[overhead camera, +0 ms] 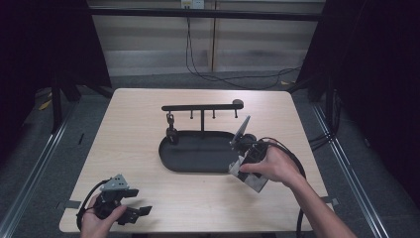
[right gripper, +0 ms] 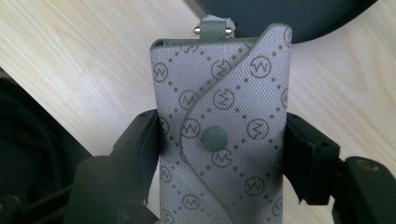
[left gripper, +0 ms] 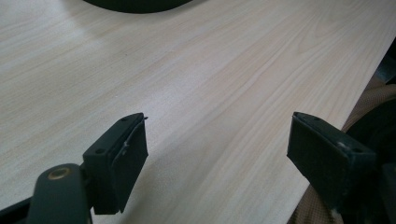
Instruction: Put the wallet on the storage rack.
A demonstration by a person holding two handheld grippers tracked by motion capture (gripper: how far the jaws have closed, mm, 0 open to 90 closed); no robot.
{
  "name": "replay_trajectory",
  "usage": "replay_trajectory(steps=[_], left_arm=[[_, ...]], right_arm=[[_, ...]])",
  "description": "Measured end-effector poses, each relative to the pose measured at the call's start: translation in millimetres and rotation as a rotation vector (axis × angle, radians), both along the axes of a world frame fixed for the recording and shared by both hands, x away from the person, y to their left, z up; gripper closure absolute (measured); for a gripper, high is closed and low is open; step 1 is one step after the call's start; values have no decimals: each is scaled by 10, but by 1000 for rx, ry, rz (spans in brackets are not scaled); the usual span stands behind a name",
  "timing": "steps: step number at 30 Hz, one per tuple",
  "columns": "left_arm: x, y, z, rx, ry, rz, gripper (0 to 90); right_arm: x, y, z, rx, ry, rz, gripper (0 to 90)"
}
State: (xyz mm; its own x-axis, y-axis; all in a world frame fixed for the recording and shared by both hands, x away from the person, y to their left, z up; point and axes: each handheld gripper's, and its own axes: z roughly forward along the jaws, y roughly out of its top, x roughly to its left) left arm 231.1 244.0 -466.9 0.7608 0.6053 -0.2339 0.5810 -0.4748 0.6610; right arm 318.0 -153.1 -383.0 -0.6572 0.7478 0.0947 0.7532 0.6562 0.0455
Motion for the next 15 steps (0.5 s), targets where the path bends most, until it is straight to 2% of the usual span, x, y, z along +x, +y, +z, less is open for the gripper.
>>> replay_trajectory(steps=[5,11,15], left_arm=[[2,9,3,-4,-1,8,199],[10,9,-2,-7,6,9,199],[10,7,-5,-5,6,11,198]], right_arm=[[58,-41,38,7,-7,-15,344],[147,-128,73,41,-23,-55,344],[221,-151,81,45,-28,-79,343]])
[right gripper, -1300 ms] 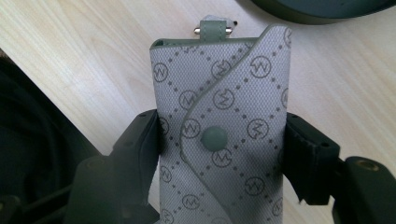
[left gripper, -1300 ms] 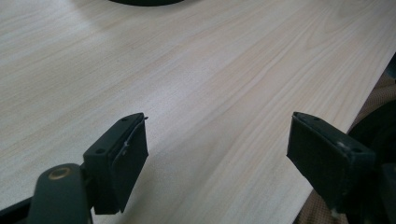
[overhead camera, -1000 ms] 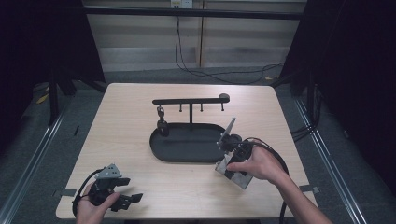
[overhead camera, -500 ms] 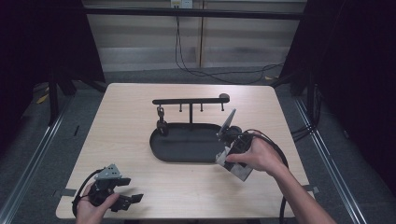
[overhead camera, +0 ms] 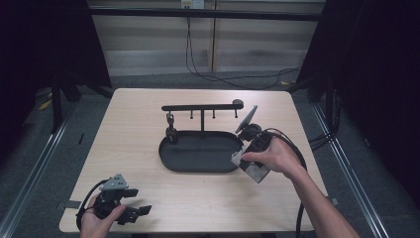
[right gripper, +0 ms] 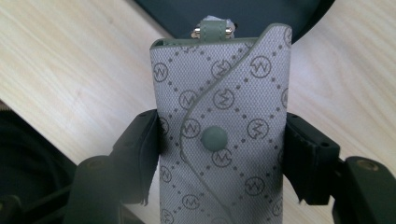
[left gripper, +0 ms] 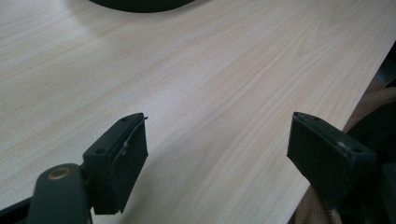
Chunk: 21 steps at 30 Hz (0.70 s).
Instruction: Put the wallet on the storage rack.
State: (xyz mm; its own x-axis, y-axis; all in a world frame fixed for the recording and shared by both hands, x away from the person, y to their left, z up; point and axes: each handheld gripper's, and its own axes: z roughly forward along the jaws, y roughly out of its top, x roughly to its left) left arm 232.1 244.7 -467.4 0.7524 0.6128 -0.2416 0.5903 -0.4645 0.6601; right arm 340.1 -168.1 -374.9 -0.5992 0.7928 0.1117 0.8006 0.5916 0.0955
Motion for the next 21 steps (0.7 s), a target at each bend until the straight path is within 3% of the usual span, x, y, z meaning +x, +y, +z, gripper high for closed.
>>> replay_trajectory(steps=[4,21], left_arm=[[1,15,6,-3,2,2,198],[-3,10,13,-15,-5,-2,192]], right_arm=[[83,-25,8,22,-19,-44,344],[303,-145,-69,158,-22,-170,344]])
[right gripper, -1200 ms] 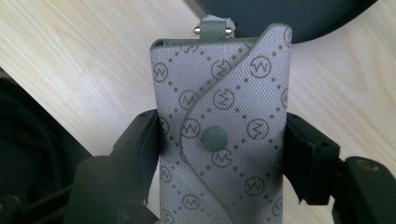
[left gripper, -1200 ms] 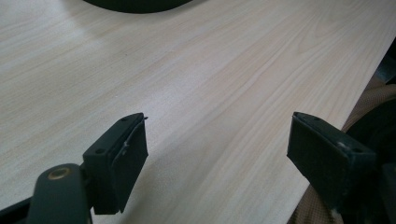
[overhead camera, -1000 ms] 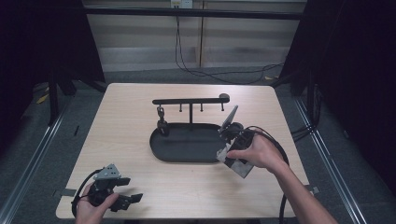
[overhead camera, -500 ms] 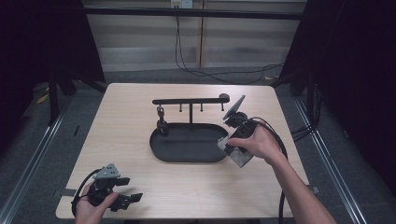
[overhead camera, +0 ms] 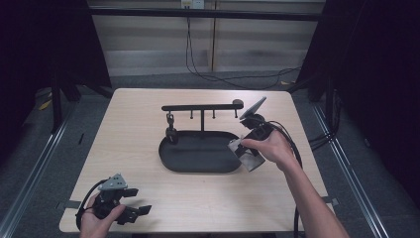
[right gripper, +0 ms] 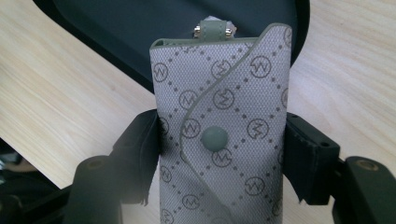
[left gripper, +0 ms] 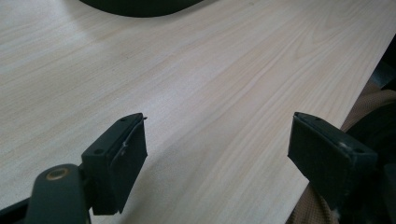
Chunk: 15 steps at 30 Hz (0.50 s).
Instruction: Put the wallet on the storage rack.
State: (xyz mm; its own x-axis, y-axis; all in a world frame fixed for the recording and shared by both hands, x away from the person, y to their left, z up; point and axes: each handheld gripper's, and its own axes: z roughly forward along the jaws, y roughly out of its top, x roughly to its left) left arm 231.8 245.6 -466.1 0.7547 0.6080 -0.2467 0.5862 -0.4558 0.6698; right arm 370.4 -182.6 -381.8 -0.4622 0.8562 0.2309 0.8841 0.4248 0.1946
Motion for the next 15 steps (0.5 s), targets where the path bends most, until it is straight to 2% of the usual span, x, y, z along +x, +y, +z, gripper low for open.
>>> replay_trajectory(steps=[2,5,9,10,15], left_arm=[[4,5,-2,14,2,3,193],[8,14,-4,3,4,2,192],[6,6,0,0,4,-5,192],[4,2,1,-3,1,-8,192],[1,1,3,-3,0,-10,192]], right_arm=[[23,-16,-14,20,1,-19,344],[56,-42,-37,54,-11,-50,344],[82,-53,-48,65,-25,-71,344],[87,-54,-47,81,-53,-86,344],[103,-74,-86,109,-81,-132,344]])
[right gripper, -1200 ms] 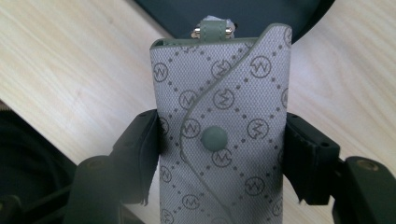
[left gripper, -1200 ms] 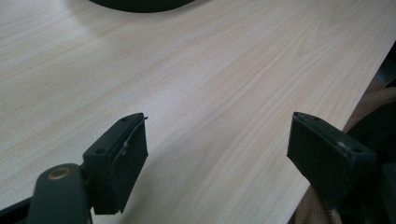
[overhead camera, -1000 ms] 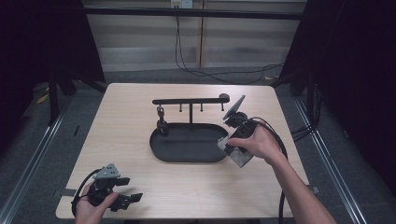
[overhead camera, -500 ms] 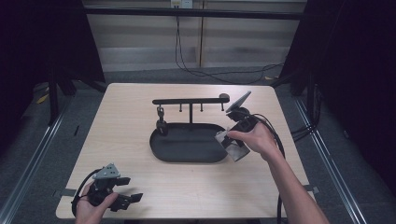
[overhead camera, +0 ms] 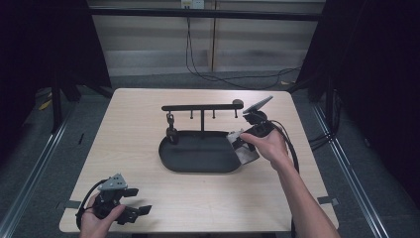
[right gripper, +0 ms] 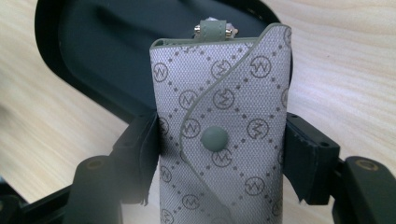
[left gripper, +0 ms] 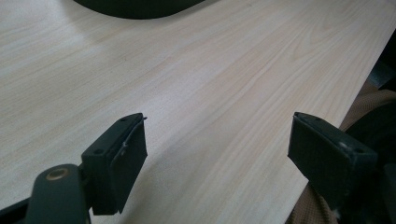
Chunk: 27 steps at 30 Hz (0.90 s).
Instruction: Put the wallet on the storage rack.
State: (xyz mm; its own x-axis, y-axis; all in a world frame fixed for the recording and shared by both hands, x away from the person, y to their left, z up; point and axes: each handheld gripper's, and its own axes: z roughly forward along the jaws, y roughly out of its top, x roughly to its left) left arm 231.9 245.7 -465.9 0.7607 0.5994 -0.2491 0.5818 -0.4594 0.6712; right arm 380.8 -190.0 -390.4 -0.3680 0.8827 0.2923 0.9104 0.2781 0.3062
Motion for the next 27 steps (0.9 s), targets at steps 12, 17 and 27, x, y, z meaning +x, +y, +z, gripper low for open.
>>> replay_trajectory(steps=[12,17,27], left_arm=[[-1,-8,-8,4,5,-5,192],[-3,-12,-8,4,3,-6,192],[0,-16,-10,8,7,-14,192]], right_arm=[[73,-26,-166,87,-25,-80,343],[115,-47,-302,122,-20,-119,343],[158,-50,-479,167,-12,-179,343]])
